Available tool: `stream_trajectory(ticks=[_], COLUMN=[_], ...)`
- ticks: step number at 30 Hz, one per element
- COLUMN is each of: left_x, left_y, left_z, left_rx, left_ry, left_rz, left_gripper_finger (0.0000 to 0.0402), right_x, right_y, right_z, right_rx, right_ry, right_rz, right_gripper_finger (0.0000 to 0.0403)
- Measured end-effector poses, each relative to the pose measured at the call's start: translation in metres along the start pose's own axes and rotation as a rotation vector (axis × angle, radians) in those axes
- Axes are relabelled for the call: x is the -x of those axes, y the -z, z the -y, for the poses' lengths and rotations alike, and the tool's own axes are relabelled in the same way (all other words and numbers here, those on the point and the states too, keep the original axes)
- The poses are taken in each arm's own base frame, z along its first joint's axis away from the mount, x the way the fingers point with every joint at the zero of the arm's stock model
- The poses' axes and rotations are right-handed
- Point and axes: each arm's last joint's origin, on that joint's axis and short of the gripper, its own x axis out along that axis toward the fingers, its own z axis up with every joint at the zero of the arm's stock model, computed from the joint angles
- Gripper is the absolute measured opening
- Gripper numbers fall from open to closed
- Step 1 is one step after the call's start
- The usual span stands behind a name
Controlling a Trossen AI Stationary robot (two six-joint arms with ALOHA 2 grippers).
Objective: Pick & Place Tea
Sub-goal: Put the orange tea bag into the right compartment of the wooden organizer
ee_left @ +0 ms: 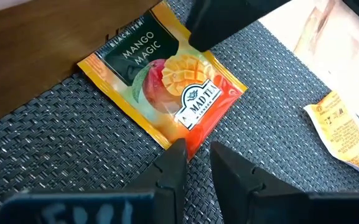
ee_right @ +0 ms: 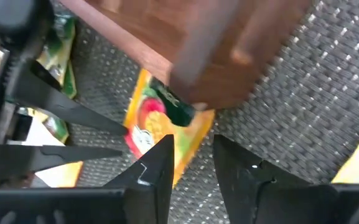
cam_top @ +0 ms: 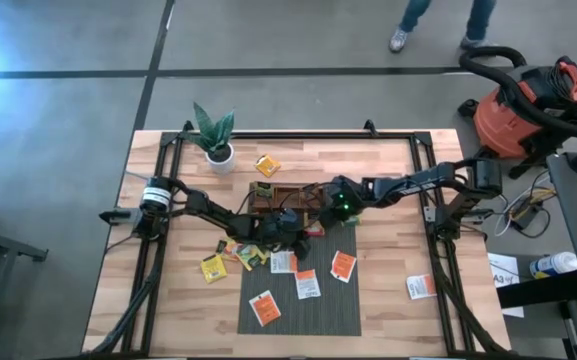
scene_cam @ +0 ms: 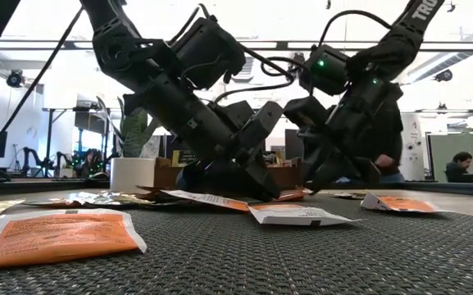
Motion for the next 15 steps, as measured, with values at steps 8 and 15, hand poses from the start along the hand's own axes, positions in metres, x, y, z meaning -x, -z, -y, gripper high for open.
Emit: stream_trajectory(ticks=[8,15], left_x=[0.0,0.0001], left_y=[0.0005,0.0006], left_z=[-0.0004,-0.0006], left_rx=[0.0,0.0], left_ry=[0.0,0.0], left_rz=[-0.002,-0.002], left_gripper_finger=[0.0076,0.0076], right_x=[-0.0024,-0.0022], right_y=[0.0026,-0.0004], right_z=[0.0051,0.0005], right_rx=[-0.001,0.007], right_ry=[-0.037,-0.093], right_rz=[0.034,0.07], right_gripper_finger=[0.0109,0.0106])
